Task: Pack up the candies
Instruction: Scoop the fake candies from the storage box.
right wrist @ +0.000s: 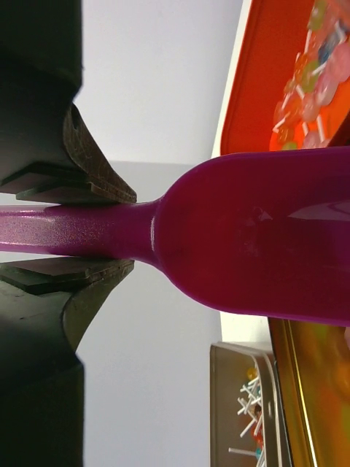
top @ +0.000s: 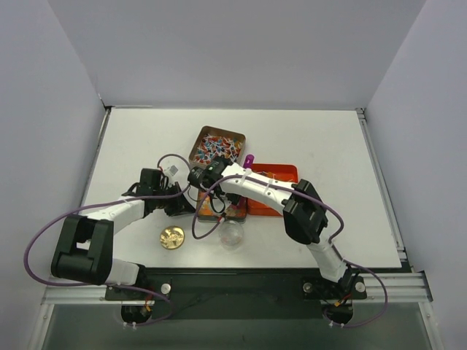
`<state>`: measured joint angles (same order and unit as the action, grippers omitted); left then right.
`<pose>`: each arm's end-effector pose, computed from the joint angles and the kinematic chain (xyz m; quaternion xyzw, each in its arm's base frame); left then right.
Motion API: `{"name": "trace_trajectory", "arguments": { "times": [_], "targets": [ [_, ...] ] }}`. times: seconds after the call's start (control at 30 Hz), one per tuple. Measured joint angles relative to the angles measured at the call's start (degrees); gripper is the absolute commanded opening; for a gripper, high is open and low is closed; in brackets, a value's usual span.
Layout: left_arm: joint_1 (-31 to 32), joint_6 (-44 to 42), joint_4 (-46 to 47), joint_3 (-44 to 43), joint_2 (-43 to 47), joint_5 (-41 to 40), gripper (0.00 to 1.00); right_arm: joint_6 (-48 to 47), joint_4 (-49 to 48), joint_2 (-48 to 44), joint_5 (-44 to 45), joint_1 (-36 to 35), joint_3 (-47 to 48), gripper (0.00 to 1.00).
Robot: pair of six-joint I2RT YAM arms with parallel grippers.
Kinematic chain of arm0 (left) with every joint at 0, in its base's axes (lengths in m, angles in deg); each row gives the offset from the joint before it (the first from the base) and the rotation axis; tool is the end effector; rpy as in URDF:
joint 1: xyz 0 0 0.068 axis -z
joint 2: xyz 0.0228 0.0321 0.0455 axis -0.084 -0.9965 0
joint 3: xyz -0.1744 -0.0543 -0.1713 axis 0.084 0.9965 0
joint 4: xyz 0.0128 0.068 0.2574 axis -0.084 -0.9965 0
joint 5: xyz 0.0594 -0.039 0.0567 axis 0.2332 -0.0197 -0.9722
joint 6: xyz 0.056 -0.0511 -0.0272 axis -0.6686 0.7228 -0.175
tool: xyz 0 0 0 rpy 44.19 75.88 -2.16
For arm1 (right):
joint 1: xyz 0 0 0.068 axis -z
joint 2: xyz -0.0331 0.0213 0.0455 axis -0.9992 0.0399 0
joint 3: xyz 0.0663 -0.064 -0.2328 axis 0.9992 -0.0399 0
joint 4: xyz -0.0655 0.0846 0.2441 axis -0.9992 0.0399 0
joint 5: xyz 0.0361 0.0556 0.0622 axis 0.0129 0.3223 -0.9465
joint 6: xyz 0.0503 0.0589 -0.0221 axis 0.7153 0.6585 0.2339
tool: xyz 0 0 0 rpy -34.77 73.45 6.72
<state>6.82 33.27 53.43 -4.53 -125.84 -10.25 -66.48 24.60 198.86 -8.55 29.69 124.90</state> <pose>0.2614 -0.0907 0.1028 -0.0838 0.9165 -0.3490 0.1767 0.2634 0.3469 0.1737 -0.9041 0.2930 -0.3110 0.0015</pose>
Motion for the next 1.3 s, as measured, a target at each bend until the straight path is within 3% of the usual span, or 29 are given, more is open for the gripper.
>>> {"name": "trace_trajectory", "arguments": {
  "times": [0.33, 0.67, 1.3],
  "targets": [
    [0.2, 1.2, 1.8, 0.9, -0.6, -0.1, 0.00, 13.6, 9.3, 4.9, -3.5, -0.5, 8.1, 0.00],
    [1.7, 1.5, 2.4, 0.9, -3.1, -1.2, 0.00, 23.1, 13.1, 6.6, -4.8, -0.1, 10.2, 0.00],
    [2.7, 1.6, 2.7, 0.9, -4.5, -0.6, 0.00, 21.0, 8.6, 1.9, -13.8, -1.2, 1.5, 0.00]
  ]
}}
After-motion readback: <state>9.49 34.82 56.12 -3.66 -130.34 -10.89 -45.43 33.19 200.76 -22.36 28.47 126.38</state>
